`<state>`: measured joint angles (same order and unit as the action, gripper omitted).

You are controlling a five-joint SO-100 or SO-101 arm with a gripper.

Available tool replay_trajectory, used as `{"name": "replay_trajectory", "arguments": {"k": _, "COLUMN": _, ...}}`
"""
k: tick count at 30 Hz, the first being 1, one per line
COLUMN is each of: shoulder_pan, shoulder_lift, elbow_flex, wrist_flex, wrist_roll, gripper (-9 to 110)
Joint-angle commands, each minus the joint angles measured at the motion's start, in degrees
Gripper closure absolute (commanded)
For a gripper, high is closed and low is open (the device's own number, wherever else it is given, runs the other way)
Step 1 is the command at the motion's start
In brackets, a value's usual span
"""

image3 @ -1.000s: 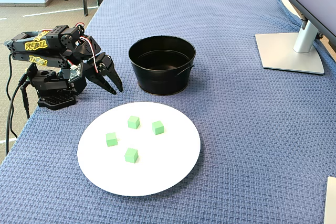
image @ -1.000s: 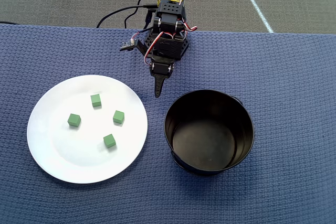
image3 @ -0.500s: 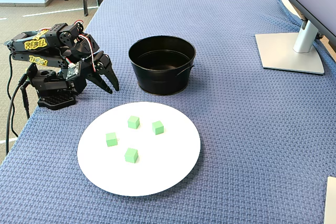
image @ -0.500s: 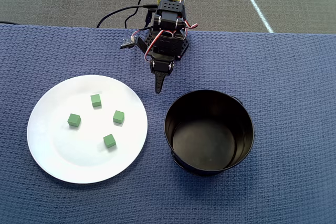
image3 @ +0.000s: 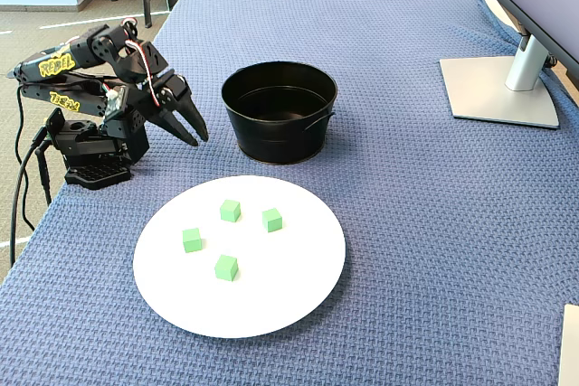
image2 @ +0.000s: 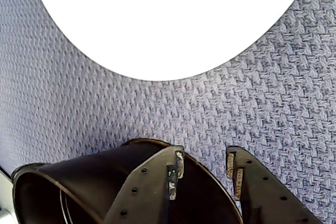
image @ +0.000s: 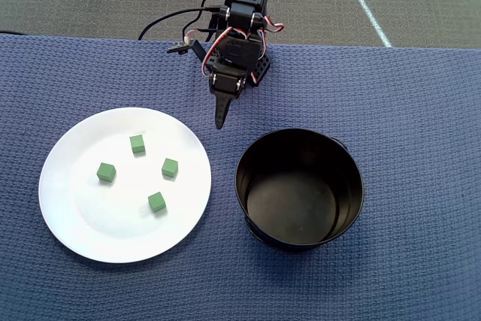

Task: Pick up the green cubes from the white plate and place them in the black recipient

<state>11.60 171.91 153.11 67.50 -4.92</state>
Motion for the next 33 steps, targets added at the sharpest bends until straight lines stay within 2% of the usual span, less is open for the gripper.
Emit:
{"name": "replay_trajectory", "arguments": {"k": 1, "shoulder_pan": 2.55, "shoulder_lift": -5.45, "elbow_flex": -8.79, "wrist_flex": 0.44, "wrist_roll": 0.88, "gripper": 102}}
{"name": "replay_trajectory", "arguments": {"k": 5, "shoulder_pan": 3.96, "shoulder_lift": -15.21, "elbow_flex": -18.72, "wrist_flex": 2.02, "wrist_roll": 5.71, "gripper": 102}}
{"name": "replay_trajectory", "arguments": {"k": 13, "shoulder_pan": 9.76, "shoulder_lift": -31.73, "elbow_flex": -32.08, "wrist_flex": 5.98, "wrist_roll": -0.26, "gripper": 95}}
{"name": "replay_trajectory", "arguments": {"k": 17, "shoulder_pan": 12.92, "shoulder_lift": -40.52, "elbow_flex": -33.57, "wrist_flex": 0.35, "wrist_roll": 0.09, "gripper": 82}}
{"name": "replay_trajectory", "arguments": {"k": 22, "shoulder_pan": 15.73, "shoulder_lift": -51.42, "elbow_flex": -38.06, "wrist_flex": -1.41, "wrist_roll": 2.2, "gripper": 76}}
{"name": "replay_trajectory", "arguments": {"k": 29, "shoulder_pan": 19.34, "shoulder_lift": -65.48, "elbow_flex": -42.89, "wrist_flex": -6.68, "wrist_roll": 4.39, "gripper": 77}}
{"name": "replay_trajectory", "arguments": {"k": 33, "shoulder_pan": 17.84, "shoulder_lift": -71.54, "elbow_flex": -46.58, "wrist_flex": -6.94, "wrist_roll": -1.58, "gripper": 77}}
